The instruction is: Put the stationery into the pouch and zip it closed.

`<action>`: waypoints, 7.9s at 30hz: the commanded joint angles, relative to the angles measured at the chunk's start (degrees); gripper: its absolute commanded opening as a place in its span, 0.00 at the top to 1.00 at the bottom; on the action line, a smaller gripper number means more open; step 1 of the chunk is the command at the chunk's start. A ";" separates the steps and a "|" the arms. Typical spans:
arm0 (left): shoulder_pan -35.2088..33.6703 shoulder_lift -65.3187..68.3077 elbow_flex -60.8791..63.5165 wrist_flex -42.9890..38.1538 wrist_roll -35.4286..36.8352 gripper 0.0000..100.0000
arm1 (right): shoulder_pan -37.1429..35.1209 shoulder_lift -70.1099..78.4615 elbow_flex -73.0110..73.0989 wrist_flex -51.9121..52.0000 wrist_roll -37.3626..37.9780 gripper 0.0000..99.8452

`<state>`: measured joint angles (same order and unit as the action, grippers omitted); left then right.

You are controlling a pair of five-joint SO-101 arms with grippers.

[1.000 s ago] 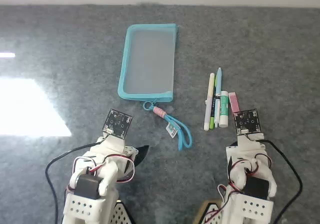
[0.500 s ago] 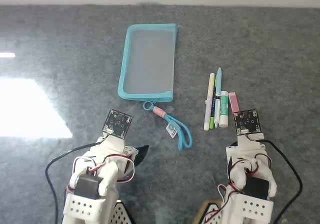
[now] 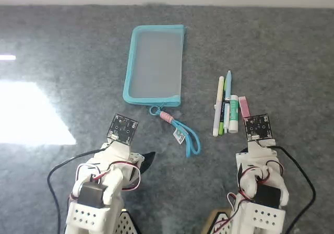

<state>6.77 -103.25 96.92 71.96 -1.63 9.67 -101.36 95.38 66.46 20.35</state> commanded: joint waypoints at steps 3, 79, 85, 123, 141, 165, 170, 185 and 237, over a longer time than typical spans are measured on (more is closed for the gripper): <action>0.18 -1.05 -0.48 0.26 0.35 0.71 | 0.22 -0.31 1.14 -0.31 0.70 0.99; 0.18 -1.05 -0.48 0.26 0.35 0.71 | 0.22 -0.31 1.14 -0.31 0.70 0.99; 0.18 -1.05 -0.48 0.26 0.35 0.71 | 0.22 -0.31 1.14 -0.31 0.70 0.99; 0.18 -1.05 -0.48 0.26 0.35 0.71 | 0.22 -0.31 1.14 -0.31 0.70 0.99; 0.18 -1.05 -0.48 0.26 0.35 0.71 | 0.22 -0.31 1.14 -0.31 0.70 0.99; 0.18 -1.05 -0.48 0.26 0.35 0.71 | 0.22 -0.31 1.14 -0.31 0.70 0.99; 0.18 -1.05 -0.48 0.26 0.35 0.71 | 0.22 -0.31 1.14 -0.31 0.70 0.99; 0.26 -1.05 -0.48 0.26 0.35 0.71 | -22.11 -0.31 1.14 -0.31 0.35 0.99; -22.68 26.02 -36.62 -5.27 2.99 0.71 | -40.84 71.43 -61.80 5.05 5.45 0.79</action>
<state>-15.74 -90.59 67.74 65.54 -1.80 -24.88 -42.73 41.32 72.44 27.12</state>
